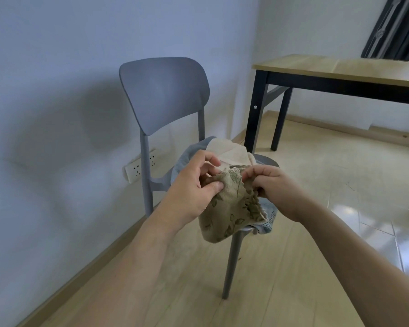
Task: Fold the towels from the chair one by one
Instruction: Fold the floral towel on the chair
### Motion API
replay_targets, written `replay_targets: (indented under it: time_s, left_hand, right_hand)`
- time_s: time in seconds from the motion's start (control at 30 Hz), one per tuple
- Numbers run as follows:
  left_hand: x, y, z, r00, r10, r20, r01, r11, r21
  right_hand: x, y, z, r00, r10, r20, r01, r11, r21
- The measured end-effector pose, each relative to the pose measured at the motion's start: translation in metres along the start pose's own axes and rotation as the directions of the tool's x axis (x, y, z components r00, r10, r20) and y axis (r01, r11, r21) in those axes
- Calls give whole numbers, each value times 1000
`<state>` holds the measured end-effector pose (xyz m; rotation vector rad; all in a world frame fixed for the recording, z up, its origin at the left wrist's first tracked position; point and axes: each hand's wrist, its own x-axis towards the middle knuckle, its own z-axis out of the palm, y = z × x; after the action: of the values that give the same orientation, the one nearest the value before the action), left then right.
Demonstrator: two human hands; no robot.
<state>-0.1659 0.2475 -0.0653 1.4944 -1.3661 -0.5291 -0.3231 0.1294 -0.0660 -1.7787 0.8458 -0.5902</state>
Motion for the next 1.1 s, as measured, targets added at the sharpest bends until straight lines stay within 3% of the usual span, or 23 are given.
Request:
replay_targets:
  time_s: [0.13, 0.3, 0.47, 0.63, 0.83, 1.0, 1.1]
  left_hand:
    - [0, 1, -1, 999, 33, -22, -32, 997, 74]
    - [0, 1, 1, 996, 78, 38, -82, 989, 120]
    - [-1, 0, 1, 990, 104, 97, -122, 974, 193]
    - [0, -4, 1, 997, 25, 66, -42, 964, 264]
    - [-1, 0, -1, 913, -200, 355, 91, 950, 299]
    - [-6, 8, 6, 892, -169, 419, 12, 936, 352]
    - [-12, 24, 17, 890, -118, 441, -23, 953, 302]
  right_hand:
    - [-5, -2, -7, 979, 11, 202, -10, 1000, -6]
    - [-8, -1, -4, 970, -42, 239, 64, 994, -85]
    - [-10, -1, 2, 975, -116, 187, 144, 978, -148]
    - [-11, -4, 3, 973, -188, 133, 213, 954, -210]
    - [-7, 5, -2, 975, -224, 8, 219, 945, -244]
    - [1, 19, -14, 954, -243, -176, 189, 943, -273]
    - [4, 22, -13, 965, -220, -141, 177, 947, -266]
